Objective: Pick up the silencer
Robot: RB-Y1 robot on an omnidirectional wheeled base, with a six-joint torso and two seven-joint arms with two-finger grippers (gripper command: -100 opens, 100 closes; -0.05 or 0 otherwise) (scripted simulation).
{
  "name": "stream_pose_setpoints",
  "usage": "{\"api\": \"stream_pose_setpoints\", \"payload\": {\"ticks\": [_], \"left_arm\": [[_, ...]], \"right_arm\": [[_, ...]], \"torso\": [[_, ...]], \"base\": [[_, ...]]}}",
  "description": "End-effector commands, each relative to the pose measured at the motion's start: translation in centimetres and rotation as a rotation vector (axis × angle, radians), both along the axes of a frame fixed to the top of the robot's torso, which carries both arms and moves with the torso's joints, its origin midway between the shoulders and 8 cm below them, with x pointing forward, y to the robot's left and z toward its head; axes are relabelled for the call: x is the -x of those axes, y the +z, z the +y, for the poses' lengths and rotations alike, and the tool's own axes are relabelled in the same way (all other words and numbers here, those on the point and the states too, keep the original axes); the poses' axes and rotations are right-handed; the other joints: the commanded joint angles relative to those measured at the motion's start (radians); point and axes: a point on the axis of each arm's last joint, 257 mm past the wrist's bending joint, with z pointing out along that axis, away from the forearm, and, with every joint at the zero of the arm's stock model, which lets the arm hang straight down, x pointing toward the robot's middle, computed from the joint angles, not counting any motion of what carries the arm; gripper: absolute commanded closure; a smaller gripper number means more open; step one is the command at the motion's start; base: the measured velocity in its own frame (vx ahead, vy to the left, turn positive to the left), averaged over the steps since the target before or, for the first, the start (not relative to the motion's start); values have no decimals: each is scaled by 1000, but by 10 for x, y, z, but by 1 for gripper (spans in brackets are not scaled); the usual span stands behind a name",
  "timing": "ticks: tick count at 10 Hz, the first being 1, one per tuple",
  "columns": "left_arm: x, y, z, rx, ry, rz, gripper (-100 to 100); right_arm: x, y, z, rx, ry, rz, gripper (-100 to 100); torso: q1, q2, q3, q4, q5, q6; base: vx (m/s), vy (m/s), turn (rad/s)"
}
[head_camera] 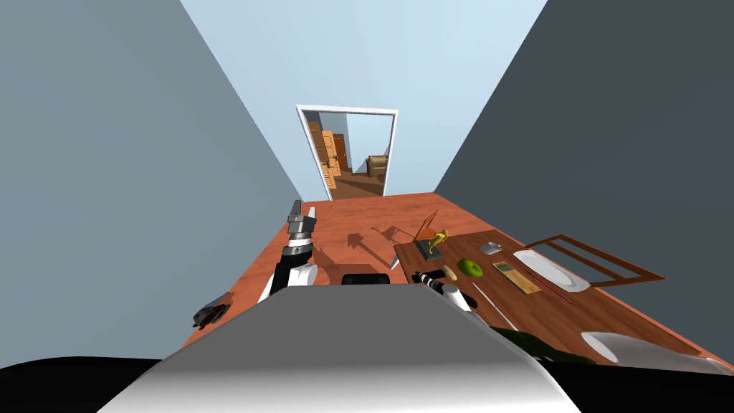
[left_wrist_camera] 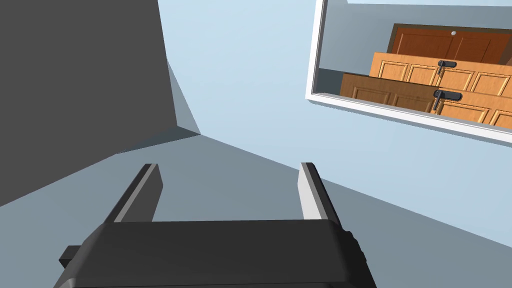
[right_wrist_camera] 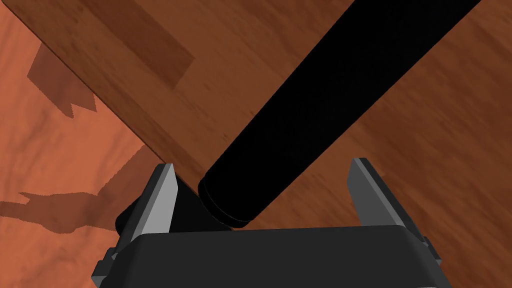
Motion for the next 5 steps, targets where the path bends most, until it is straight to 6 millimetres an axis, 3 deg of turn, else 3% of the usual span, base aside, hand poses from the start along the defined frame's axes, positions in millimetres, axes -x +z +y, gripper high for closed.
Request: {"api": "stream_pose_setpoints", "payload": {"ticks": [1, 5], "left_arm": [[0, 0, 0, 0, 0, 0, 0], [0, 0, 0, 0, 0, 0, 0]], "right_arm": [[6, -3, -4, -59, -87, 15, -100], [24, -9, -13, -149, -242, 47, -100]], "torso": [[0, 0, 0, 0, 0, 0], [0, -1, 0, 0, 0, 0]], "base": [[15, -28, 124], [19, -30, 93]]}}
